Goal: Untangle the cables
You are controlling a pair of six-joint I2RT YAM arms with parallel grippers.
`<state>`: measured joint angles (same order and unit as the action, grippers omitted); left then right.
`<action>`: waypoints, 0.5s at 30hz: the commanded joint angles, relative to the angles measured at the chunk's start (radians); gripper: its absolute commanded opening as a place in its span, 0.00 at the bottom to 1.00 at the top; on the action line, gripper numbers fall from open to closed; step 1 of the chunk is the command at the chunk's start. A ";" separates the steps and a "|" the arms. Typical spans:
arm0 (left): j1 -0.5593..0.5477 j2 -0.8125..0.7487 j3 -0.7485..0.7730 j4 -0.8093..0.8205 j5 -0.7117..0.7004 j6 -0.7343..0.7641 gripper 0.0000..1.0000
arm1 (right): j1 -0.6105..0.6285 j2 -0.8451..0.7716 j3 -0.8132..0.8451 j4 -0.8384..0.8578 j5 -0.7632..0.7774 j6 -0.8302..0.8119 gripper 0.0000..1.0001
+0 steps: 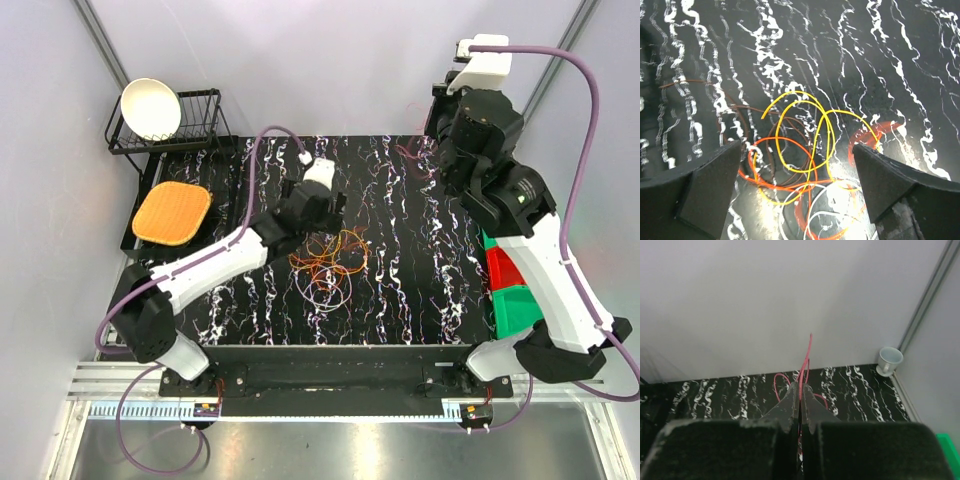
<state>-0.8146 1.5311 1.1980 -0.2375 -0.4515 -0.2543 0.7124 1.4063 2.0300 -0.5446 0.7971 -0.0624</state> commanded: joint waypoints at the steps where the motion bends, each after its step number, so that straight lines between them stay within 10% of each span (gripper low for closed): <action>1: 0.011 -0.002 0.121 -0.278 -0.056 -0.039 0.99 | -0.045 -0.017 -0.042 0.032 0.037 0.004 0.00; 15: 0.020 -0.448 -0.170 -0.640 0.004 -0.189 0.99 | -0.275 -0.023 -0.240 0.011 0.047 0.232 0.00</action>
<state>-0.8013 1.2030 1.0733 -0.7750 -0.4751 -0.3817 0.5007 1.4071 1.8462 -0.5465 0.8032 0.0551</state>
